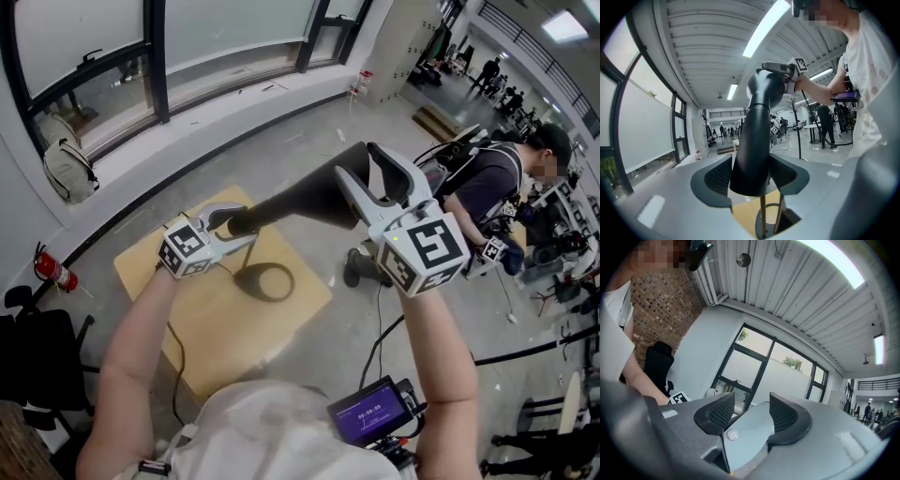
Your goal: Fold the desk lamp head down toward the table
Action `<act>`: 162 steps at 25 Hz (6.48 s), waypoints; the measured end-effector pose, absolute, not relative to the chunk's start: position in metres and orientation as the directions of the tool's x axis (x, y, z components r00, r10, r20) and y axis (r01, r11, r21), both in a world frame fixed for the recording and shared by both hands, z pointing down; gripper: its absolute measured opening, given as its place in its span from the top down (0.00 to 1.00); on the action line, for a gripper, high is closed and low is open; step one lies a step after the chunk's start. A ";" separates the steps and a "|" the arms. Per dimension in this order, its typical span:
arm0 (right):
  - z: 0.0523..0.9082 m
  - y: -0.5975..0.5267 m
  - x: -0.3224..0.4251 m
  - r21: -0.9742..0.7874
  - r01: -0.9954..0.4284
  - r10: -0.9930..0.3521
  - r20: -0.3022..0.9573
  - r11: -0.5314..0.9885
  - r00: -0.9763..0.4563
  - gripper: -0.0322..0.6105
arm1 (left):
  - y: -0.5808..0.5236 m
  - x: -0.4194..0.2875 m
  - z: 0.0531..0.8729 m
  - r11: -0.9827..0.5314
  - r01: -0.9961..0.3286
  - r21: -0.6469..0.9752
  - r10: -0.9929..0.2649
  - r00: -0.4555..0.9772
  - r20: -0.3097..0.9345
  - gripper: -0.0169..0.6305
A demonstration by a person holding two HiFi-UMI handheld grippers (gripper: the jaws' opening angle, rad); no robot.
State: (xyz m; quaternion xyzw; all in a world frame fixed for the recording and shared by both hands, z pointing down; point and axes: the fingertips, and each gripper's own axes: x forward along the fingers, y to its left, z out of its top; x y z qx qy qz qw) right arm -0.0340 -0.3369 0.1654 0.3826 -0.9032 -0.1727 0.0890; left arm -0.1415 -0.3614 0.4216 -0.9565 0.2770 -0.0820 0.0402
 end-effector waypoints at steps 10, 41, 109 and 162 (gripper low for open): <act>0.167 -0.332 -0.027 0.386 -0.653 -0.719 0.041 0.652 -0.694 0.59 | -0.352 -0.140 0.419 -0.831 -0.539 -0.135 -0.555 0.819 0.145 0.60; 0.198 -0.373 0.007 0.151 -0.639 -0.642 -0.036 0.754 -0.766 0.64 | -0.332 -0.164 0.403 -0.769 -0.608 -0.196 -0.639 0.739 0.215 0.62; 0.345 -0.408 0.069 -0.267 -0.681 -0.706 0.004 0.681 -0.708 0.63 | -0.322 -0.174 0.358 -0.788 -0.469 -0.400 -0.601 0.728 0.331 0.62; 0.451 -0.413 0.053 -0.606 -0.491 -0.622 -0.007 0.626 -0.783 0.62 | -0.315 -0.154 0.324 -0.796 -0.375 -0.475 -0.590 0.657 0.470 0.61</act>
